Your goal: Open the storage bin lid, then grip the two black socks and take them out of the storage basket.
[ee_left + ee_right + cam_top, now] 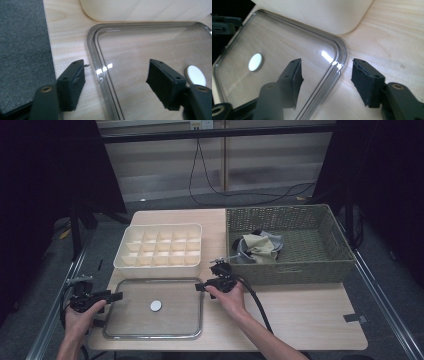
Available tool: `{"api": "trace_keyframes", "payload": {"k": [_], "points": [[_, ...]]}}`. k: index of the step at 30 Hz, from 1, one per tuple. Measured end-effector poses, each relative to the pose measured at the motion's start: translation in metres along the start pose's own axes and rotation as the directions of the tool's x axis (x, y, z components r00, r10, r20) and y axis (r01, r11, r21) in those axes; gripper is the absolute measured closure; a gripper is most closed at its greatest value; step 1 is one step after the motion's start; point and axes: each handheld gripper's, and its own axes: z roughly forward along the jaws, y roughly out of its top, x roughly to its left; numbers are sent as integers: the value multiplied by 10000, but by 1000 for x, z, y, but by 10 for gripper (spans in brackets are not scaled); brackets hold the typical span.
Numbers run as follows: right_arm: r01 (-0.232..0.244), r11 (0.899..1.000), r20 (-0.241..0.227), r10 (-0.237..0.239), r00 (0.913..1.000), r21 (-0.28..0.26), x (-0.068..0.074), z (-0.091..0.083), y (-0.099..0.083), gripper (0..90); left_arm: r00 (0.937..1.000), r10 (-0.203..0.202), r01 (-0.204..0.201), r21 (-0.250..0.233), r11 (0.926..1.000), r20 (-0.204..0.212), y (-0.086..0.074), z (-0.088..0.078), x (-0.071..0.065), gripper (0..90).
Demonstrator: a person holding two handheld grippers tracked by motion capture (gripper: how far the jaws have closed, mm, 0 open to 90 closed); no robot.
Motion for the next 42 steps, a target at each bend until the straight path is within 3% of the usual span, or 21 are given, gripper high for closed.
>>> {"api": "trace_keyframes", "payload": {"k": [4, 7, 17, 21, 27, 30, 31, 32, 33, 35, 39, 42], "points": [[217, 9997, -191, -219, 9996, -94, 0, -3, 0, 379, 9998, 189, -187, -672, 9976, 26, 1, -7, -5, 237], [671, 9972, -299, -681, 9972, -325, 2, -5, 1, 358, 9993, 381, -376, -920, 9950, 37, 3, -14, -17, 191], [1302, 9889, -634, -1348, 9888, -719, 3, -14, 5, 333, 9967, 768, -737, -1049, 9917, 255, 1, -14, -47, 158], [1581, 9843, -785, -1642, 9833, -778, 6, -16, 5, 316, 9894, 1383, -1332, -1007, 9860, 454, -1, -13, -72, 143], [1792, 9785, -1042, -1896, 9763, -1017, 10, -24, 8, 323, 9859, 1580, -1507, -1195, 9813, 542, -5, -14, -91, 129], [1939, 9743, -1174, -2072, 9712, -1148, 14, -32, 9, 339, 9816, 1804, -1732, -1056, 9792, 627, -7, -12, -103, 122], [2063, 9707, -1282, -2218, 9666, -1235, 17, -38, 9, 346, 9768, 2036, -1963, -1025, 9752, 665, -8, -12, -112, 122], [2063, 9707, -1282, -2218, 9666, -1235, 17, -38, 9, 346, 9768, 2036, -1963, -1025, 9752, 665, -8, -12, -112, 127], [2215, 9657, -1268, -2386, 9628, -1356, 20, -45, 11, 360, 9722, 2194, -2103, -1074, 9717, 816, -7, -13, -120, 126], [2222, 9640, -1399, -2425, 9600, -1463, 22, -53, 13, 362, 9699, 2254, -2141, -1178, 9697, 923, -6, -11, -128, 114], [2197, 9589, -1496, -2473, 9573, -1796, 21, -71, 20, 386, 9631, 2348, -2214, -1086, 9691, 1314, -6, -3, -138, 84], [2232, 9569, -1395, -2506, 9580, -1858, 17, -79, 24, 396, 9627, 2349, -2227, -1003, 9697, 1339, -6, 3, -140, 80]]}}
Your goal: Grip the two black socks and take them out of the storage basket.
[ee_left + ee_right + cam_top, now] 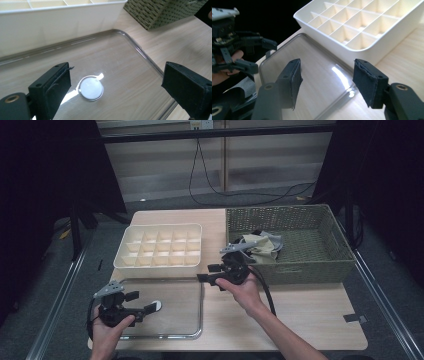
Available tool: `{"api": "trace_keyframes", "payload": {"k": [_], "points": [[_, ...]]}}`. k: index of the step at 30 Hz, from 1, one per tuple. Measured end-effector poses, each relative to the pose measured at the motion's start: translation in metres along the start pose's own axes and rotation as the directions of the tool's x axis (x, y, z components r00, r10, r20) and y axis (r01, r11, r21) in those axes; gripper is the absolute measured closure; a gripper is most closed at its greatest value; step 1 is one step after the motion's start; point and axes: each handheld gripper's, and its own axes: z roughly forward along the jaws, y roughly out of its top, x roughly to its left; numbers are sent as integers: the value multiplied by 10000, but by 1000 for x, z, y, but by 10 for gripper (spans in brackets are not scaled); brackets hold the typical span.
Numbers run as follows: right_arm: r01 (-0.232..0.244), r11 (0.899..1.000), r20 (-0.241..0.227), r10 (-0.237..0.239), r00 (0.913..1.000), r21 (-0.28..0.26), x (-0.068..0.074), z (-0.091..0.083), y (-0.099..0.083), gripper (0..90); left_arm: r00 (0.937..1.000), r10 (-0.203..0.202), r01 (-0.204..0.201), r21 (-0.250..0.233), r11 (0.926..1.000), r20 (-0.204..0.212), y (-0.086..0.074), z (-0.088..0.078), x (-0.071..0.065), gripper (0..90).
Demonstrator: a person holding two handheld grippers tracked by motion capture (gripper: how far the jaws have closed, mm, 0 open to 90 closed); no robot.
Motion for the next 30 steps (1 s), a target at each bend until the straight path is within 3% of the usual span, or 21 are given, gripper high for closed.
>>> {"api": "trace_keyframes", "payload": {"k": [4, 7, 13, 16, 19, 23, 25, 26, 27, 30], "points": [[-104, 9999, 322, 103, 9994, 39, -14, -16, 6, 412, 9996, -176, 177, -23, 9998, 239, -1, 11, -3, 67], [-225, 9997, 506, 220, 9985, 92, -22, -24, 9, 441, 9988, 55, -76, 448, 9990, 479, 0, 23, -13, 67], [-97, 10000, 950, 98, 9954, -17, -33, -43, 18, 448, 9954, 169, -212, 446, 9988, 939, 6, 30, -33, 67], [-74, 10000, 1159, 70, 9932, 33, -40, -51, 20, 440, 9958, 305, -336, 342, 9989, 858, 7, 31, -38, 68], [-149, 9999, 1608, 144, 9869, 25, -54, -68, 23, 435, 9952, 349, -379, 309, 9988, 917, 2, 35, -44, 74], [-301, 9994, 1707, 270, 9849, 154, -69, -77, 30, 422, 9932, 428, -496, 608, 9969, 1081, -12, 41, -49, 76], [-463, 9988, 2012, 425, 9786, 143, -82, -80, 34, 407, 9916, 471, -540, 552, 9970, 1208, -18, 41, -50, 81], [-593, 9980, 2299, 530, 9718, 207, -93, -81, 37, 349, 9921, 480, -544, 526, 9971, 1159, -19, 41, -50, 82], [-644, 9975, 2518, 548, 9662, 301, -97, -81, 38, 351, 9926, 448, -509, 519, 9974, 1128, -20, 41, -50, 82], [-775, 9957, 2625, 613, 9630, 517, -107, -80, 40, 352, 9927, 535, -595, 532, 9968, 1080, -21, 42, -50, 82]]}}
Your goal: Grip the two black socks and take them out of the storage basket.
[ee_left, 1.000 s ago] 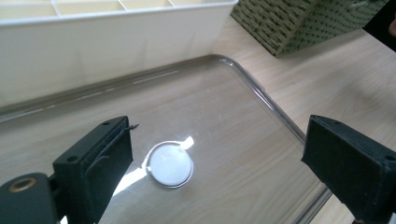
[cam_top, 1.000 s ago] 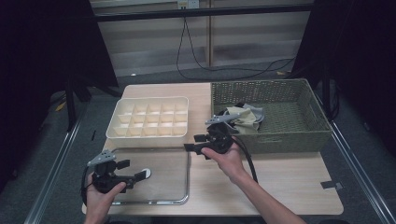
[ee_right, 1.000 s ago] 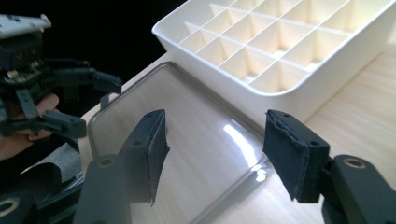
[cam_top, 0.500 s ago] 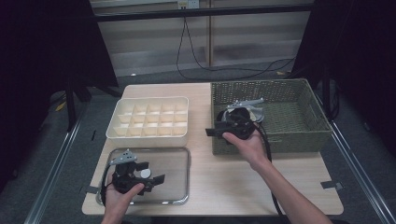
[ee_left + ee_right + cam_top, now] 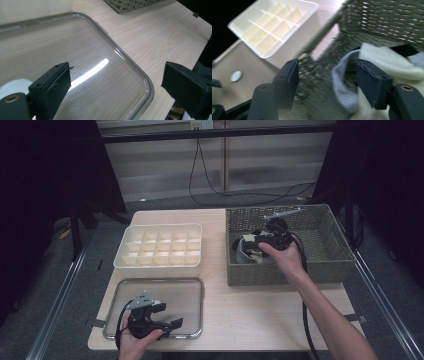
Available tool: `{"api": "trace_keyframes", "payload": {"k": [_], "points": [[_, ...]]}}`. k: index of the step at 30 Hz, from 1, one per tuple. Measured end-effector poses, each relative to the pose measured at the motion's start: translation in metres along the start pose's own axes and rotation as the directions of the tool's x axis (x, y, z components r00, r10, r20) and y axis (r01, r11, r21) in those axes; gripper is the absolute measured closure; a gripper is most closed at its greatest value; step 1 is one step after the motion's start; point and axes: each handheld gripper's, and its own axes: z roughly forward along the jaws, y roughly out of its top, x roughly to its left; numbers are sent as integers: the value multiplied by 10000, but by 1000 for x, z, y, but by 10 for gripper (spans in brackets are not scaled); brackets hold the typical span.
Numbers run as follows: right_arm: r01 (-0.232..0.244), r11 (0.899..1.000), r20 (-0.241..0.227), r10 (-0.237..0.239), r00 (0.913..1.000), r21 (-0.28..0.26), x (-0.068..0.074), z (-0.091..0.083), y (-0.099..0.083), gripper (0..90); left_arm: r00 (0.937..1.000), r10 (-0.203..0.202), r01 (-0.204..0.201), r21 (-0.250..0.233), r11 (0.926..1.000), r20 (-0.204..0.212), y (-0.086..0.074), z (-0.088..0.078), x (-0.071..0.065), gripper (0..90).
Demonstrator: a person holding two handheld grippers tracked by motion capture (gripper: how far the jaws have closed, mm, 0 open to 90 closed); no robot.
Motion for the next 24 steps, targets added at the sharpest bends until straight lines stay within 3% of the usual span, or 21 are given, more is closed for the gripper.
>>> {"api": "trace_keyframes", "payload": {"k": [4, 7, 12, 15, 22, 23, 24], "points": [[-206, 9997, 165, 204, 9997, 115, -13, 8, 7, 328, 10000, -38, 39, -142, 9999, 29, -1, -3, -1, 82], [-287, 9975, 349, 265, 9990, 651, -25, 25, 14, 301, 10000, -3, 3, -47, 10000, -44, -2, -2, -1, 82], [-330, 9945, 382, 293, 9988, 998, -34, 41, 21, 268, 9999, -21, 19, -104, 9999, -119, -2, -3, 1, 82], [-413, 9877, 613, 323, 9976, 1509, -39, 57, 28, 247, 9996, -237, 234, -170, 9996, -137, -2, -2, 3, 81], [-509, 9763, 749, 358, 9965, 2105, -48, 80, 32, 252, 9997, -222, 221, -115, 9997, -69, -1, 0, 5, 81], [-483, 9678, 751, 305, 9967, 2470, -50, 87, 30, 257, 9996, -257, 256, -94, 9996, -65, -2, 1, 8, 81], [-301, 9664, 698, 126, 9975, 2551, -51, 89, 30, 261, 9996, -257, 256, -94, 9996, -65, -2, 1, 8, 81]]}}
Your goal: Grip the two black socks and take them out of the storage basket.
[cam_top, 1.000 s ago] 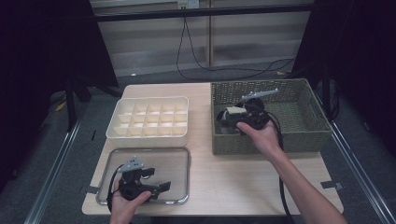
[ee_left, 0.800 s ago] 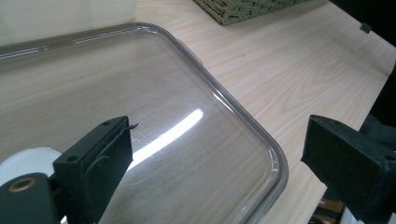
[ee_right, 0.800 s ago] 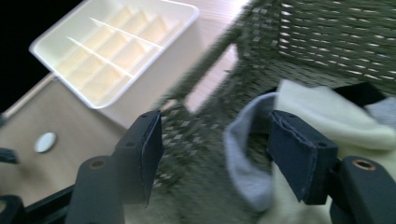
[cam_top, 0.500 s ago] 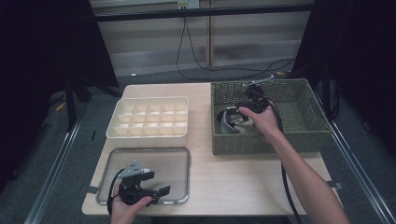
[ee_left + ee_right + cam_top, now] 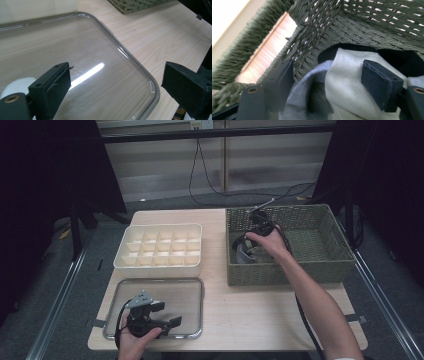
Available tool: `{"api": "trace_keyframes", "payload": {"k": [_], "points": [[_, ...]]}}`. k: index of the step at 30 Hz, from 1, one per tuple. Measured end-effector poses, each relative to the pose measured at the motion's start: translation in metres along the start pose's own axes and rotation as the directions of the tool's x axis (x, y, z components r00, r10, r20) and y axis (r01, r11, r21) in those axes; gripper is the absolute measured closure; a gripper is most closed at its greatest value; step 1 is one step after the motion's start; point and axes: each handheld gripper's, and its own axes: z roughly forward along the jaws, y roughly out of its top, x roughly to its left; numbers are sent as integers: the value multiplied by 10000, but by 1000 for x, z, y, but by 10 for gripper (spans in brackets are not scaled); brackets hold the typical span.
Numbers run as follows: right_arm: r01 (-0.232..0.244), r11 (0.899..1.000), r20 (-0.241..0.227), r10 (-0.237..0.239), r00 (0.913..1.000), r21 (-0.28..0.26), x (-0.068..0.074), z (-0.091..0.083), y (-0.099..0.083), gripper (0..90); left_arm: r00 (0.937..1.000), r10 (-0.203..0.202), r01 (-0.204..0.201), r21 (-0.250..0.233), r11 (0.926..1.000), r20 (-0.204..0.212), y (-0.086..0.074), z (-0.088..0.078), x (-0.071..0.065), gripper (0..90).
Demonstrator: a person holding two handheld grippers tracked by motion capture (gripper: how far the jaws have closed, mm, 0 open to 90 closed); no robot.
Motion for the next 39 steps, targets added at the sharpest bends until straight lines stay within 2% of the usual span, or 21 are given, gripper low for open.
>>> {"api": "trace_keyframes", "payload": {"k": [4, 5, 6, 7, 8, 9, 11, 12, 13, 16, 20, 22, 25, 26, 27, 30, 31, 34, 35, 36, 39], "points": [[-60, 9998, 34, 59, 10000, 187, -3, 4, 2, 274, 10000, -93, 93, 29, 10000, 32, 1, 2, 3, 81], [-39, 9986, 264, 25, 9996, 521, -5, 11, 2, 288, 10000, -56, 56, 39, 10000, 67, 1, 3, 3, 81], [-39, 9986, 264, 25, 9996, 521, -5, 11, 2, 288, 9999, 0, 0, 72, 10000, 100, 1, 3, 2, 81], [-88, 9973, 384, 60, 9992, 735, -7, 16, 2, 345, 9999, 72, -72, 65, 10000, 94, 1, 3, 1, 81], [-88, 9973, 384, 60, 9992, 735, -7, 16, 2, 345, 9999, 72, -72, 65, 10000, 94, 1, 3, 1, 81], [0, 9965, 460, -39, 9989, 839, -8, 17, 2, 390, 9999, 92, -93, 73, 9999, 126, 1, 3, 0, 81], [18, 9954, 671, -82, 9977, 960, -8, 18, 1, 538, 9998, 121, -123, 100, 9999, 144, 1, 3, 0, 81], [18, 9954, 671, -82, 9977, 960, -8, 18, 1, 538, 9998, 121, -123, 100, 9999, 144, 1, 3, 0, 81], [-63, 9939, 687, -12, 9976, 1097, -8, 18, 0, 582, 9998, 105, -106, 107, 9999, 150, 1, 3, 0, 81], [-46, 9939, 589, -19, 9983, 1104, -9, 18, -1, 776, 9998, 95, -97, 94, 9999, 155, 1, 2, 0, 81], [-3, 9954, 317, -28, 9995, 959, -8, 14, -1, 820, 9998, 127, -128, 114, 9999, 123, 2, 2, -2, 82], [-99, 9974, 115, 91, 9999, 707, -9, 11, -1, 824, 9998, 158, -160, 171, 9997, 121, 1, 2, -2, 81], [-424, 9991, -386, 423, 9984, -21, -12, -1, -4, 827, 9999, 98, -99, 62, 9999, 103, 0, 0, -3, 81], [-424, 9991, -386, 423, 9984, -21, -12, -1, -4, 827, 9999, 98, -99, 62, 9999, 103, 0, 0, -3, 81], [-488, 9980, -561, 465, 9973, -405, -15, -8, -5, 827, 10000, 53, -53, 33, 10000, 69, 1, -1, -2, 81], [-553, 9961, -638, 510, 9967, -689, -17, -14, -7, 827, 10000, 40, -40, -43, 10000, 41, 3, -1, -2, 82], [-589, 9932, -833, 506, 9952, -1000, -17, -21, -9, 827, 9999, 66, -65, -60, 10000, 99, 5, 1, -2, 82], [-555, 9908, -910, 444, 9949, -1231, -18, -28, -11, 827, 9998, 138, -138, 22, 9999, 128, 6, 4, -2, 82], [-704, 9852, -1097, 535, 9925, -1562, -21, -36, -13, 827, 9996, 231, -232, 32, 9997, 156, 7, 5, -2, 82], [-704, 9852, -1097, 535, 9925, -1562, -21, -36, -13, 827, 9996, 231, -232, 32, 9997, 156, 7, 5, -2, 82], [-851, 9760, -1234, 610, 9905, -2003, -26, -50, -18, 827, 9995, 281, -281, -22, 9996, 163, 7, 4, -3, 82]]}}
